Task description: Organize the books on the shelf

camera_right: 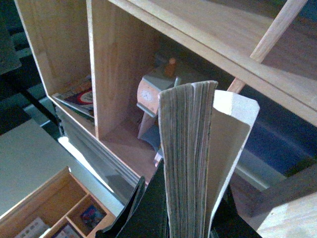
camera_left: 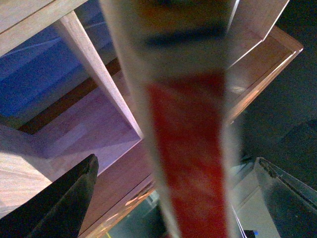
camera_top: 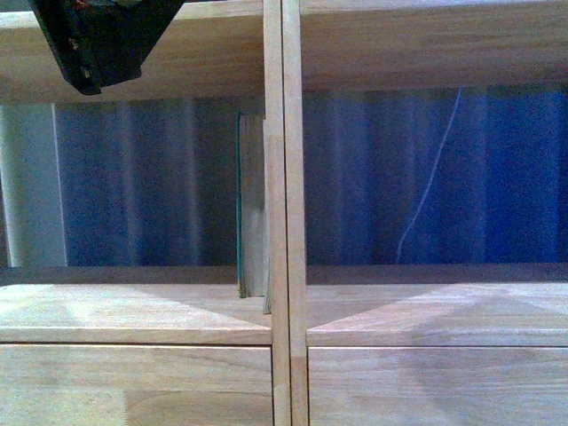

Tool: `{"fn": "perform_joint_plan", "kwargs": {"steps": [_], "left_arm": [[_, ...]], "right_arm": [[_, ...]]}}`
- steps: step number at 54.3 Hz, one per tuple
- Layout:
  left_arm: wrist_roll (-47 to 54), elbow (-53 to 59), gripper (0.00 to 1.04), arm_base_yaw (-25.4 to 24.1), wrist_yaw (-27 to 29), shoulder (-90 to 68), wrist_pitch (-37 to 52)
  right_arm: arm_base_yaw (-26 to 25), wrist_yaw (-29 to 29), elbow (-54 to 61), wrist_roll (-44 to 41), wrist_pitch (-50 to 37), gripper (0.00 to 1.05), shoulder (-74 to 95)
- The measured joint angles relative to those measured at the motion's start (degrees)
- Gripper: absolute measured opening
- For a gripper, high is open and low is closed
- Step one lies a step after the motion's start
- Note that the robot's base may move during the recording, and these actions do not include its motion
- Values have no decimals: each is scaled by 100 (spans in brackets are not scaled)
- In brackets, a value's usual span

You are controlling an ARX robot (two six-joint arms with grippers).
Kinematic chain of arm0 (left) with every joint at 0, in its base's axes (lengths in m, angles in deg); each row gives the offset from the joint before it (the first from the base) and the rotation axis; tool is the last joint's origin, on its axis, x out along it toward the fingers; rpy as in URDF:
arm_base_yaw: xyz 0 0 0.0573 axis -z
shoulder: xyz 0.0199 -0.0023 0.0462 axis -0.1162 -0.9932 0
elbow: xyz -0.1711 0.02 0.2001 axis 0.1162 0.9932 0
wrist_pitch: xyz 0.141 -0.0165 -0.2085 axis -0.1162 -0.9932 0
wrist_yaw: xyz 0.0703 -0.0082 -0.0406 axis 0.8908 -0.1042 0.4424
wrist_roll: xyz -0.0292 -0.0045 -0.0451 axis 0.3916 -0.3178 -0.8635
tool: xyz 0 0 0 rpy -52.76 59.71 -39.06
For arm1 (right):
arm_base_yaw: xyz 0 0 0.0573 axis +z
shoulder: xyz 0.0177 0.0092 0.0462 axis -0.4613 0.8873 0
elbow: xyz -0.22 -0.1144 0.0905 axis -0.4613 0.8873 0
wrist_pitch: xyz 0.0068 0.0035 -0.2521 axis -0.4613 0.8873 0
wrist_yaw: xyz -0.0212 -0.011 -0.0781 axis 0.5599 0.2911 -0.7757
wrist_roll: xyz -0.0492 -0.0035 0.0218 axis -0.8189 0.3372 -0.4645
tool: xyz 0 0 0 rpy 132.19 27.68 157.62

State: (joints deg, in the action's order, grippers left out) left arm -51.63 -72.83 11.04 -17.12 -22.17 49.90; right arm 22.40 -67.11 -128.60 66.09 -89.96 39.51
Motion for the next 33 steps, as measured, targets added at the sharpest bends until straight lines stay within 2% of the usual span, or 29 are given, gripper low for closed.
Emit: {"fn": "perform_joint_plan", "kwargs": {"steps": [8,13,19,33], "left_arm": [[2,-22,95,-17,129,0,11],[4,-22,83,-22,170,0,-35],[24,-22,60,-44,264,0,-68],[42,-22,23,-66,352,0,-94]], "right_arm": [[26,-37,-9,11,22,7,0],[7,-103,-9,35,63,7,0],[-70,-144,-9,149,181,7,0],[-199,-188,-9,328,330,7,0]]}}
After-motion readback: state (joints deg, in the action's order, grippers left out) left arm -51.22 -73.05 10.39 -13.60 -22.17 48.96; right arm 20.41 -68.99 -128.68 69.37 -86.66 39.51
